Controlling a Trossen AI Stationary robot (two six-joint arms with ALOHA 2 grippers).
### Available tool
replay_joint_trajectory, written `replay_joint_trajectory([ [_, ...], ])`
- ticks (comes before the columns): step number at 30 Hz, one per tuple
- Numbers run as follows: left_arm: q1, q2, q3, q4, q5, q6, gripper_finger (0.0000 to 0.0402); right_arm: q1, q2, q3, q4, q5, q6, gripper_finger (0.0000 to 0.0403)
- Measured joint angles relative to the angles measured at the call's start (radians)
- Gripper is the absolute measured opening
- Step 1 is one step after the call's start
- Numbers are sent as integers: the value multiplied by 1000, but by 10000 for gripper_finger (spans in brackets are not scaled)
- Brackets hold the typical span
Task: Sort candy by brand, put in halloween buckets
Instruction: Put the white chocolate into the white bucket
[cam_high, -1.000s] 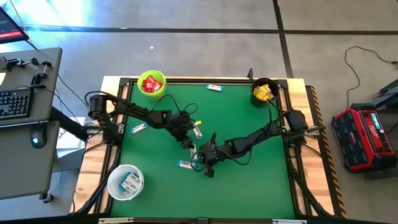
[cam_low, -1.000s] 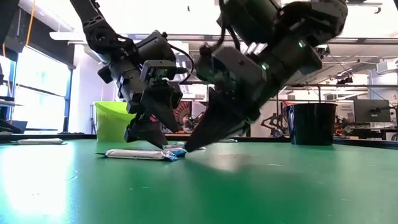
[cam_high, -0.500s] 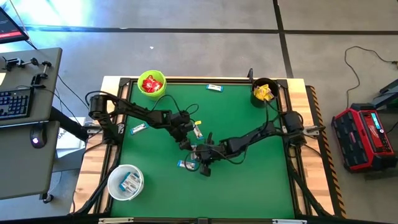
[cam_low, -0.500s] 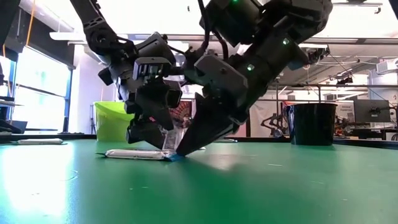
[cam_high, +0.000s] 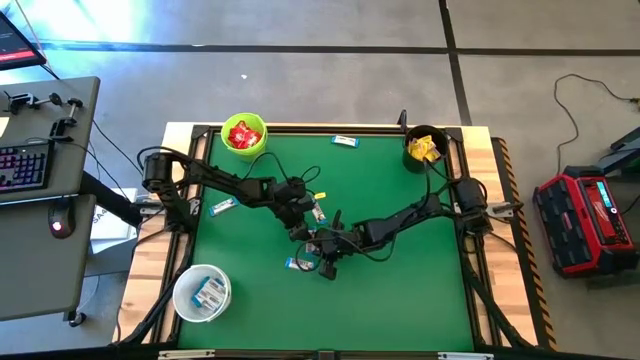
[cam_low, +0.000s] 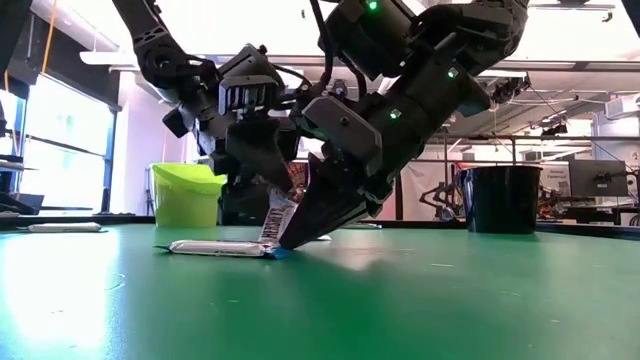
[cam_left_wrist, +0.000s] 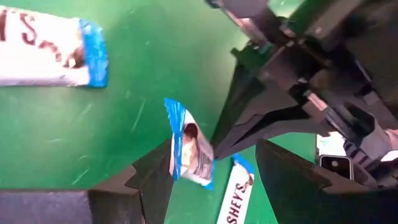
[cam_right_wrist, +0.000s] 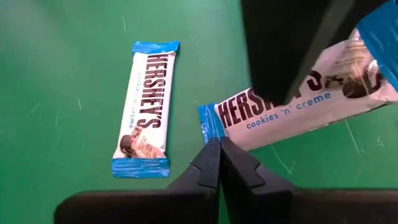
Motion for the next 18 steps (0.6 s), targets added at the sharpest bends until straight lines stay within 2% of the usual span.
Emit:
replay_joint_trajectory([
  [4, -2, 0, 0, 9, 0, 0, 208, -3, 0, 0, -1, -1, -1, 0],
  [7, -2, 0, 0, 2, 0, 9, 188, -3, 0, 0, -1, -1, -9, 0],
  [18, 1, 0, 0, -2, -10, 31, 16, -3, 1, -1, -3, -3, -9, 0],
])
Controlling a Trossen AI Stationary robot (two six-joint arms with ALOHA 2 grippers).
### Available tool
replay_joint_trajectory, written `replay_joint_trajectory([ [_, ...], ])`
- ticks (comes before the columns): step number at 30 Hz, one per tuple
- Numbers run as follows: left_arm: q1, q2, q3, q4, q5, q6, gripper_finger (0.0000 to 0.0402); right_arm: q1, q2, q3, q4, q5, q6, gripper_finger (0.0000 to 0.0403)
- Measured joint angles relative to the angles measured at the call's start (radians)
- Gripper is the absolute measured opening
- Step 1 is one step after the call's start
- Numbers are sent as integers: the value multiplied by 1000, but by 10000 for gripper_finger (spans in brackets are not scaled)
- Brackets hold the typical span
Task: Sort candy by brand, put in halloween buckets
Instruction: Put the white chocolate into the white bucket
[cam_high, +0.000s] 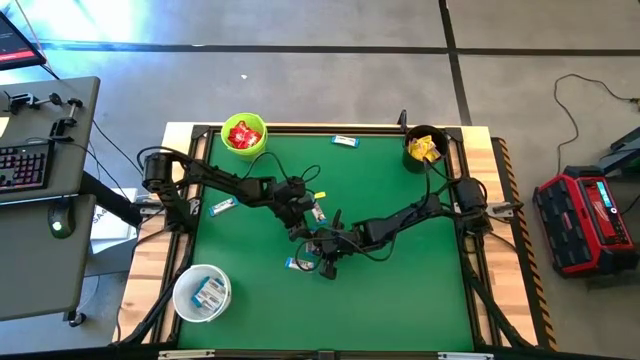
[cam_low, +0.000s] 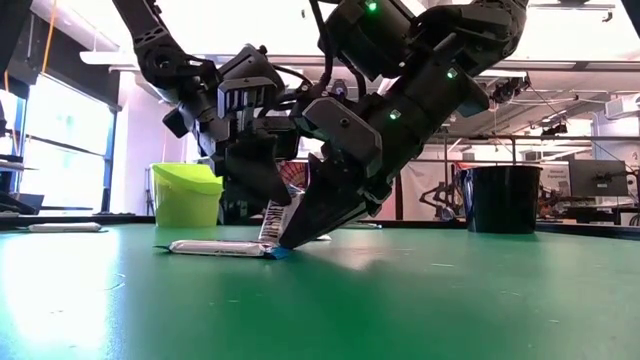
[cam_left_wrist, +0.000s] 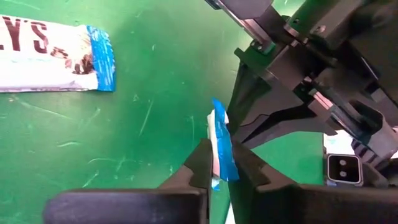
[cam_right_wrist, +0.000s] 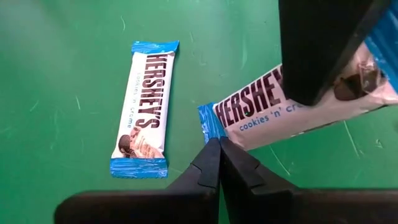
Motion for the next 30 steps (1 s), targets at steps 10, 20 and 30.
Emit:
replay_joint_trajectory([
  [10, 21, -24, 0, -32, 22, 19, 14, -2, -18, 0, 6, 7, 1, 0],
  [20, 20, -235, 1, -235, 12, 74, 12, -13, -84, 1, -64, 48, 1, 0],
  [30, -93, -624, 1, -572, -44, -11, 11, -32, -85, 1, -63, 43, -18, 0],
])
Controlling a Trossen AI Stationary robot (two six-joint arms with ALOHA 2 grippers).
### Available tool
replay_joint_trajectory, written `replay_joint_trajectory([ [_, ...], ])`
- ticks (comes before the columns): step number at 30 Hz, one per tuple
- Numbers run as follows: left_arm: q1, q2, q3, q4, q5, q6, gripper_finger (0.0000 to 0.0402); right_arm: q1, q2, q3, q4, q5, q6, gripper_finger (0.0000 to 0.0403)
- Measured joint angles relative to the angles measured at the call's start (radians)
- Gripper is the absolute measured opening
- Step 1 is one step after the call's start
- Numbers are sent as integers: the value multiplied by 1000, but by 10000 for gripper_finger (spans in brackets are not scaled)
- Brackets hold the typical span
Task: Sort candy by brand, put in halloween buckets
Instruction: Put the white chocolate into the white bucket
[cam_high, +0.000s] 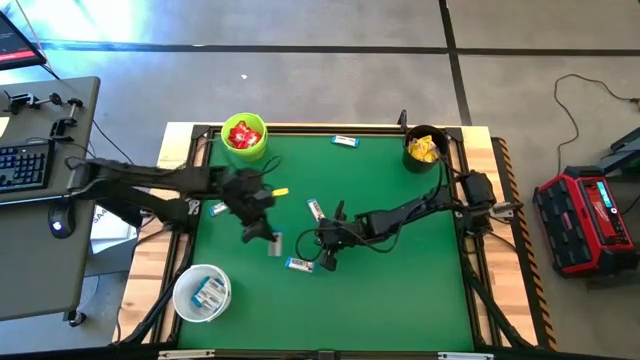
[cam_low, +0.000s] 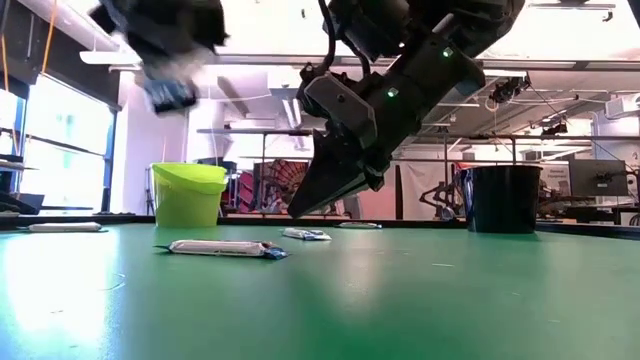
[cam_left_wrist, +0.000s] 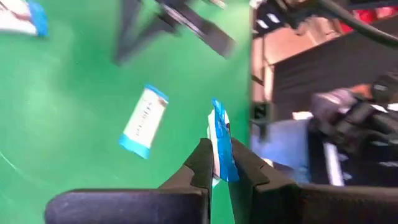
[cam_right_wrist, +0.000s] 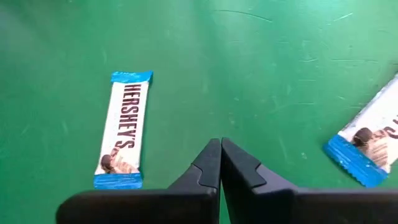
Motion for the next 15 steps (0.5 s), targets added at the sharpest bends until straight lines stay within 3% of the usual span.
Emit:
replay_joint_trajectory([
  [8, -241, -291, 0, -213, -78, -284, 11, -36, 0, 0, 1, -34, -8, 0],
  [12, -387, -368, 0, -263, -130, -406, 12, -60, 0, 0, 2, -128, -8, 0],
  [15, -493, -390, 0, -280, -160, -477, 12, -73, 0, 0, 1, -133, -6, 0],
])
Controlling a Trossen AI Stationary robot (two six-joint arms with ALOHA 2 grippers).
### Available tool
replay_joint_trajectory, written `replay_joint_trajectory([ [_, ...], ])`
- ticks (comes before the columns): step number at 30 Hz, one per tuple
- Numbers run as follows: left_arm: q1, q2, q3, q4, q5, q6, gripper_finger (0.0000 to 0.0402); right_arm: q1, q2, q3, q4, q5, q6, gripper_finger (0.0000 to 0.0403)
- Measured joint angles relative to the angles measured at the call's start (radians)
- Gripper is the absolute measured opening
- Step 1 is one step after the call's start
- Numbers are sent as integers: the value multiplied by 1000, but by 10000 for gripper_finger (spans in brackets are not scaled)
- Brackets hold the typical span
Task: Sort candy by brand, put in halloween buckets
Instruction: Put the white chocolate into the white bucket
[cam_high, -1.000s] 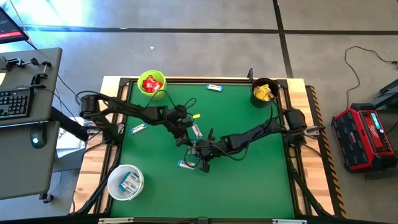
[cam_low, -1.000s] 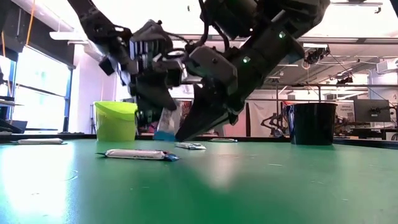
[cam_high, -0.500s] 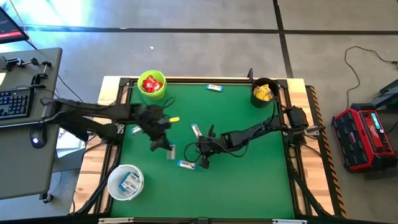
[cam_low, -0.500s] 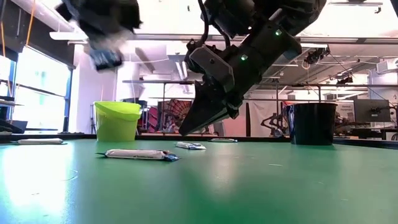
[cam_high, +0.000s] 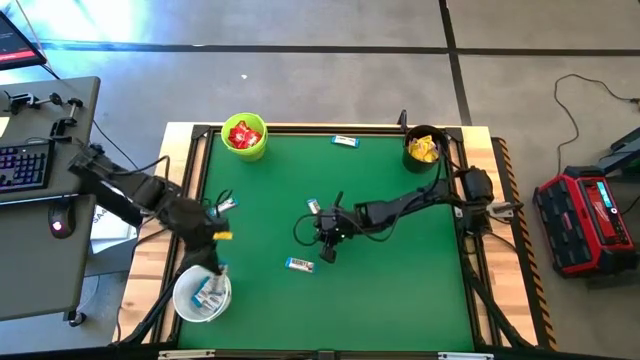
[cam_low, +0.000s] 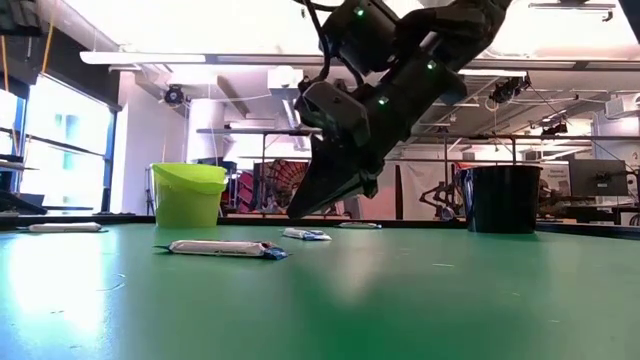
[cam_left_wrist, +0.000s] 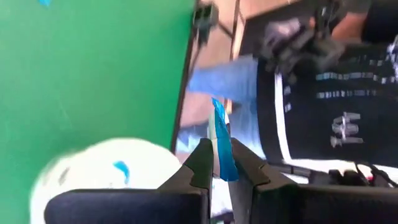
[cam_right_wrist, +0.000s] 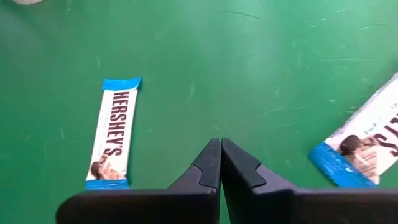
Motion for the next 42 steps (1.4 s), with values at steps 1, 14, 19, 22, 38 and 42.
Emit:
replay_joint_trajectory([
  [1, -31, 0, 0, -4, -3, -29, 12, -4, 0, 0, 0, 0, 0, 0],
  [14, -325, 15, 0, -225, -162, -400, 12, -20, -1, 0, 0, 3, -30, 0],
  [19, -368, 81, 0, -227, -183, -443, 12, -20, -1, 0, 0, 3, -29, 0],
  [22, -384, 139, 0, -227, -181, -443, 12, -20, -1, 0, 0, 12, -29, 0],
  [38, -387, 226, 0, -210, -120, -424, 97, -20, -1, 0, 0, 21, 5, 23],
  [42, -387, 226, 0, -210, -120, -424, 123, -20, -1, 0, 0, 42, 42, 73],
])
